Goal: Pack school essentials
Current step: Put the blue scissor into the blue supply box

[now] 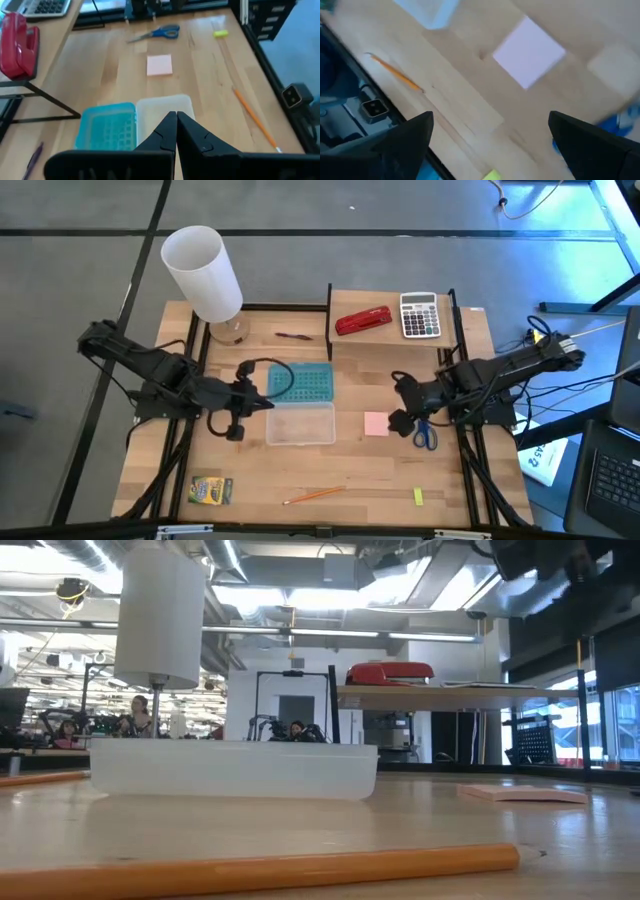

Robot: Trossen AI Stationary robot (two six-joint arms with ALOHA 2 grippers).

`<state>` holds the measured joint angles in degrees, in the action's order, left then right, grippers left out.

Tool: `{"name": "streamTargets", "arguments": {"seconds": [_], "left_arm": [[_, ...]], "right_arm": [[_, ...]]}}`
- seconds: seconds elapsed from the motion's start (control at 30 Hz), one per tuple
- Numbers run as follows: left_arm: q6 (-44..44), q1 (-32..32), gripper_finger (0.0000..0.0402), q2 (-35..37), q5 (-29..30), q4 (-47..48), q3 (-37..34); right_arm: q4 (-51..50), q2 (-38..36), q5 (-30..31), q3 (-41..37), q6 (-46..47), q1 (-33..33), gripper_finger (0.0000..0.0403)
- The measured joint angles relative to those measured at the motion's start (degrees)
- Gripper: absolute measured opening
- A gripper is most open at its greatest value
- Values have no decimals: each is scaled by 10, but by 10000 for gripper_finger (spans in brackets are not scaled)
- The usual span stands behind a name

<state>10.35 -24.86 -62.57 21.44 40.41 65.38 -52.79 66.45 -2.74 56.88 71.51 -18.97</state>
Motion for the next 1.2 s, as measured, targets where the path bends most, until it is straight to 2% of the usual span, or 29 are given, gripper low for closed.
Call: {"name": "streamTargets", "arguments": {"seconds": [0.2,0.3,0.63,1.03,1.2], "left_arm": [[0,0,0,-22,-1,15,8],[0,0,0,-24,-1,12,8],[103,-1,0,-24,-1,6,8],[101,1,0,-24,1,9,8],[101,2,0,-24,2,9,8]], "right_arm": [[-22,34,-8,0,142,-39,397],[-23,56,-22,0,183,-53,397],[6,100,-25,0,181,-73,397],[-12,105,-3,0,152,-75,397],[-30,119,8,0,189,-99,397]]}}
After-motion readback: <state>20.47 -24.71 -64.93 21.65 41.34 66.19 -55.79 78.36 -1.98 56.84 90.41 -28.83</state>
